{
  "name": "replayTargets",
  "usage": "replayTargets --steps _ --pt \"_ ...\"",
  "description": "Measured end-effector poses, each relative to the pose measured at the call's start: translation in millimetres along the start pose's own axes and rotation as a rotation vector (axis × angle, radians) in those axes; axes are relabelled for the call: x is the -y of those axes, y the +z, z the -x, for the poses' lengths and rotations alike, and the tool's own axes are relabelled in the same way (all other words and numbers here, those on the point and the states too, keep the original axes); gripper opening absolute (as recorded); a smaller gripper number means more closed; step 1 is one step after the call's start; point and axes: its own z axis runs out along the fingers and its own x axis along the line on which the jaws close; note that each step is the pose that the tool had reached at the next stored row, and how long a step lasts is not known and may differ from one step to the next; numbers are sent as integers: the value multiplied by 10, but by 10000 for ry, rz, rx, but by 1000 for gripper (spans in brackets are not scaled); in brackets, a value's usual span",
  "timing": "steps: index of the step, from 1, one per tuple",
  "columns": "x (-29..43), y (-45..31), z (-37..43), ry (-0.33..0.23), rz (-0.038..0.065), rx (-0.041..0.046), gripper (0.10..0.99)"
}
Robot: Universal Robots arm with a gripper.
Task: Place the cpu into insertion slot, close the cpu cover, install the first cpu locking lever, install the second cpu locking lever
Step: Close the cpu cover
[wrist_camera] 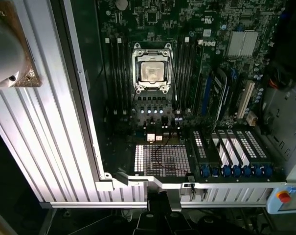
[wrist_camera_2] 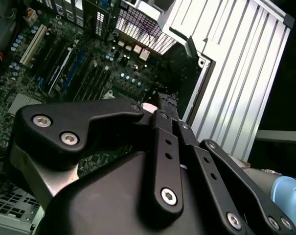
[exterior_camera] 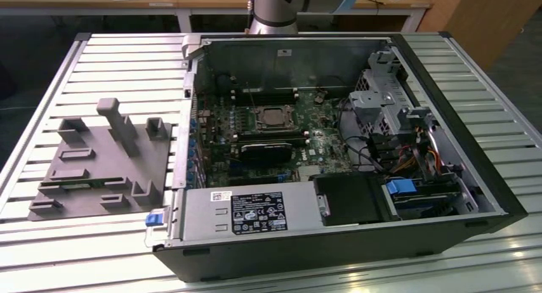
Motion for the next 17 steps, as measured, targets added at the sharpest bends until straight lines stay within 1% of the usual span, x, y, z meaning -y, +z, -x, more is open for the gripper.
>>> replayTargets --steps 1,2,7,9,15,17 --pt "-2 2 0 -2 73 -2 102" --pt "-3 4 0 -4 171 -5 102" --pt "-7 9 0 -7 864 -17 102" --pt "-8 11 0 -10 1160 -23 102" --pt "-10 13 0 -19 2149 -40 102" --pt "-10 14 0 -25 2495 -44 102"
